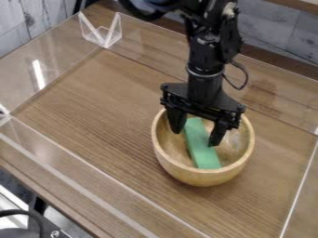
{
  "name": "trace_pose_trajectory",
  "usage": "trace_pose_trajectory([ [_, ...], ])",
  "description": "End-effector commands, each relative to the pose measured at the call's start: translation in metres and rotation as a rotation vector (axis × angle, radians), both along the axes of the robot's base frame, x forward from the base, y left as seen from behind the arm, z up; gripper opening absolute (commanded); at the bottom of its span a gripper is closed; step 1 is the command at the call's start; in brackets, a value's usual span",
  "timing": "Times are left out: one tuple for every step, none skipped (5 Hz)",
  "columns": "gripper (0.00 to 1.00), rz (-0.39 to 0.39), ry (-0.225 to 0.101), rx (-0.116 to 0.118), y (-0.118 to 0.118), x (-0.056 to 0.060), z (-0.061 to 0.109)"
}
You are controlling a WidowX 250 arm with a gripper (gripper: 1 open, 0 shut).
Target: Move green stick from inside the wooden bowl to the table next to it
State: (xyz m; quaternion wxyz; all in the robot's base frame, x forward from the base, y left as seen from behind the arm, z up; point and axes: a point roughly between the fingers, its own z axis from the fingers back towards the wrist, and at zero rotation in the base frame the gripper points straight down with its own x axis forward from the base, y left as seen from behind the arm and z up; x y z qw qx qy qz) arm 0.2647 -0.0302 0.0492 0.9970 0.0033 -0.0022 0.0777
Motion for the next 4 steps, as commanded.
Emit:
trace_pose_trajectory([
  [1.00,0.005,-0.039,-0.001,-0.0007,0.0081,0.0086],
  [1.00,0.007,-0.042,0.000,-0.0004,0.0092,0.0090],
  [1.00,0.008,-0.044,0.000,-0.0001,0.0101,0.0093],
  [1.00,0.010,-0.047,0.001,0.0001,0.0109,0.0096],
])
